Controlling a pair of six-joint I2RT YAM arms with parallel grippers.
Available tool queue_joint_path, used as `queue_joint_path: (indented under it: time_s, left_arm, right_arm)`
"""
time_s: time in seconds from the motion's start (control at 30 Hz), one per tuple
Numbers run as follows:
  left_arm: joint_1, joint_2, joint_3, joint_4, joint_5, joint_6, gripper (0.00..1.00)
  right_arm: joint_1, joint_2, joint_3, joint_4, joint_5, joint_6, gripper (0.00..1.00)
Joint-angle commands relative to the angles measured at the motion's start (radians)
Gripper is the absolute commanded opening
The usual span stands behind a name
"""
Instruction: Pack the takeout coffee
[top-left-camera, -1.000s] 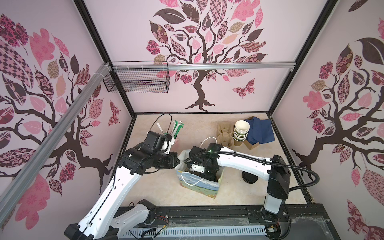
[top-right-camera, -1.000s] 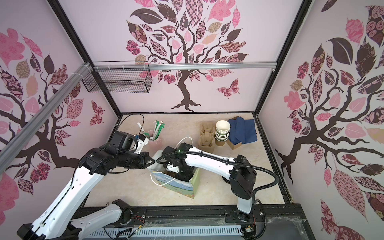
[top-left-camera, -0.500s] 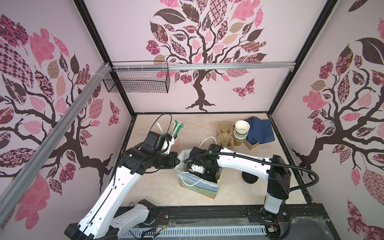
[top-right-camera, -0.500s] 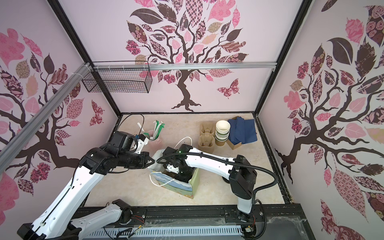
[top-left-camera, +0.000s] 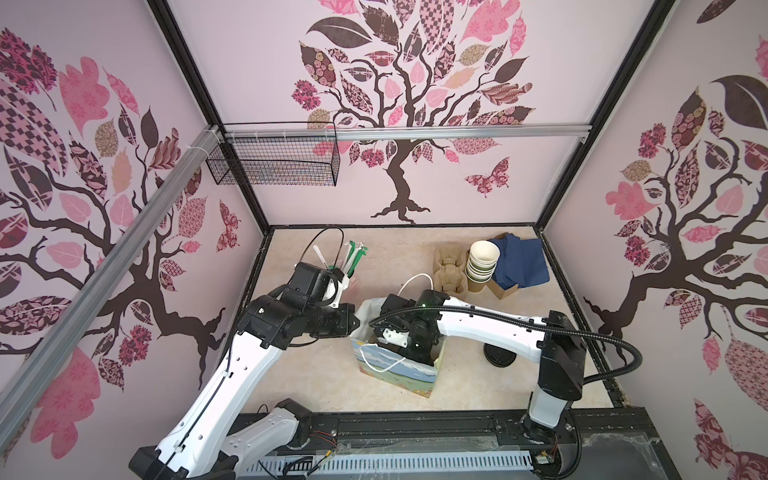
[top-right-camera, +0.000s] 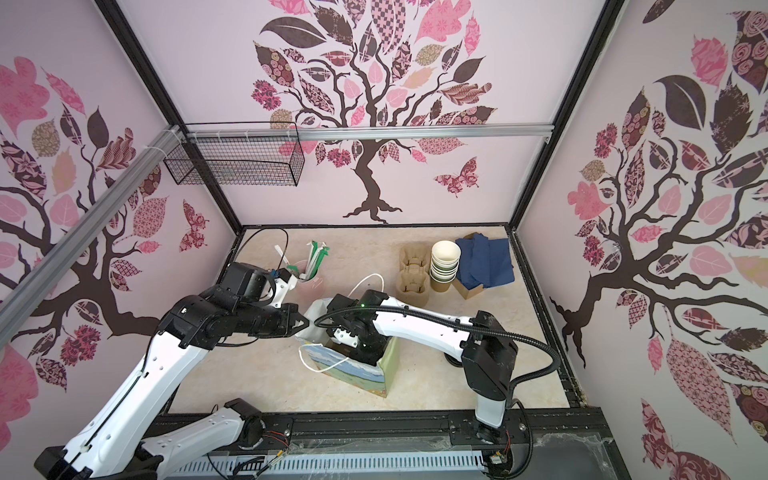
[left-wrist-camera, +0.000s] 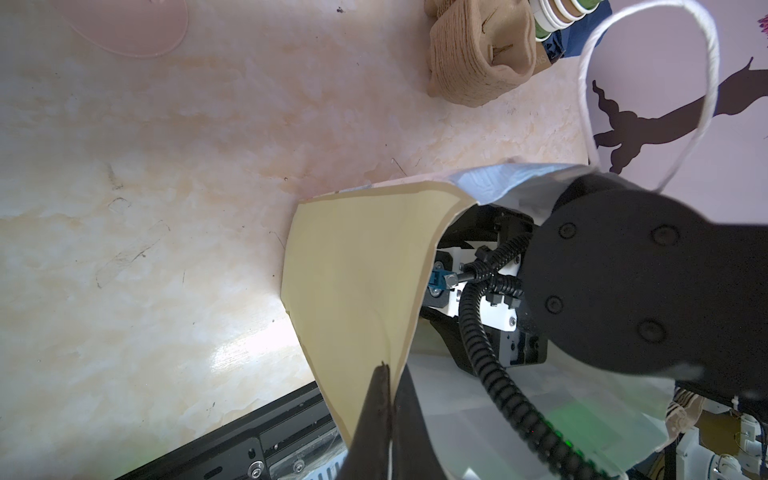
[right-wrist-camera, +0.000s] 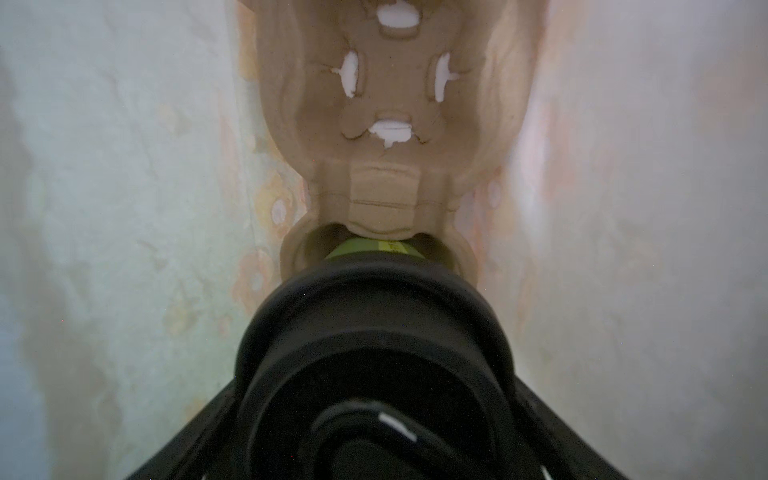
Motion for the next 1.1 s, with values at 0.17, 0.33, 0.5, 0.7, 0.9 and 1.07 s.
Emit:
queue_joint_path:
  time_s: [0.17, 0.33, 0.5, 0.7, 0.9, 1.07]
  left_arm:
    - [-0.004, 0.003, -0.002, 0.004, 0.004, -0.001, 0.00]
    - [-0.004, 0.003, -0.007, 0.004, 0.010, -0.003, 0.00]
    - [-0.004, 0.000, -0.012, 0.007, 0.008, -0.005, 0.00]
    - [-0.004, -0.001, -0.013, 0.007, 0.008, -0.004, 0.00]
    - [-0.004, -0.003, -0.014, 0.007, 0.007, -0.003, 0.00]
    - [-0.004, -0.003, -0.014, 0.007, 0.007, -0.002, 0.00]
  right_arm:
    - [0.019, 0.092, 0.023, 0.015, -0.060, 0.024, 0.76]
    - [0.027, 0.117, 0.043, 0.015, -0.055, 0.036, 0.77]
    - [0.030, 0.135, 0.060, 0.022, -0.058, 0.055, 0.77]
    - [0.036, 0.159, 0.066, 0.026, -0.055, 0.070, 0.77]
    - [0.039, 0.179, 0.064, 0.032, -0.054, 0.082, 0.77]
    - [0.039, 0.194, 0.059, 0.036, -0.053, 0.088, 0.77]
